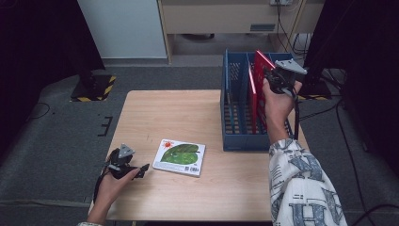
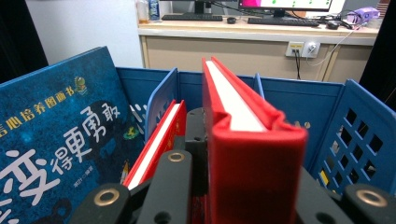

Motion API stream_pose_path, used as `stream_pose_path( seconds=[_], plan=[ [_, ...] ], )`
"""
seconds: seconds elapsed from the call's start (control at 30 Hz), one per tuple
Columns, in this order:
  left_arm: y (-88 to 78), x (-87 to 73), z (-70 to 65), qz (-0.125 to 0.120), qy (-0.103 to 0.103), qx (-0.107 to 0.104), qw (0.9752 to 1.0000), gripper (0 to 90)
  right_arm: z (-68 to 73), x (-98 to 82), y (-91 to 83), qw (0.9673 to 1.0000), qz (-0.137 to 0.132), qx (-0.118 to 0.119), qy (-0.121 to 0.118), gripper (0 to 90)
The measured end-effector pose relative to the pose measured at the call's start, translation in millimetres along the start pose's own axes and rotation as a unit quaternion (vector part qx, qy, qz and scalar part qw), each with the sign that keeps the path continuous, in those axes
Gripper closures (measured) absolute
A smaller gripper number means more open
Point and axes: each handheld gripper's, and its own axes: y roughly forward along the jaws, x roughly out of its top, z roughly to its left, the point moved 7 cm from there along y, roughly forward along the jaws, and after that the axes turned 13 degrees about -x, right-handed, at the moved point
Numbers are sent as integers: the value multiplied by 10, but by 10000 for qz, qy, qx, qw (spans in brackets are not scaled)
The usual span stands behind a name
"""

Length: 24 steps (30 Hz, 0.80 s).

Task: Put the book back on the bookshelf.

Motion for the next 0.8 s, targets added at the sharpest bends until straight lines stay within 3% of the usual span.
stream_pose_path(
  seconds=[0.37, 0.8],
  plan=[
    [2, 6, -7, 0, 21, -5, 10000, 40, 42, 6, -29, 10000, 27, -43, -1, 793],
    [11, 11, -20, 7, 43, -14, 10000, 41, 76, -106, -4, 10000, 44, -64, 58, 787]
  ],
)
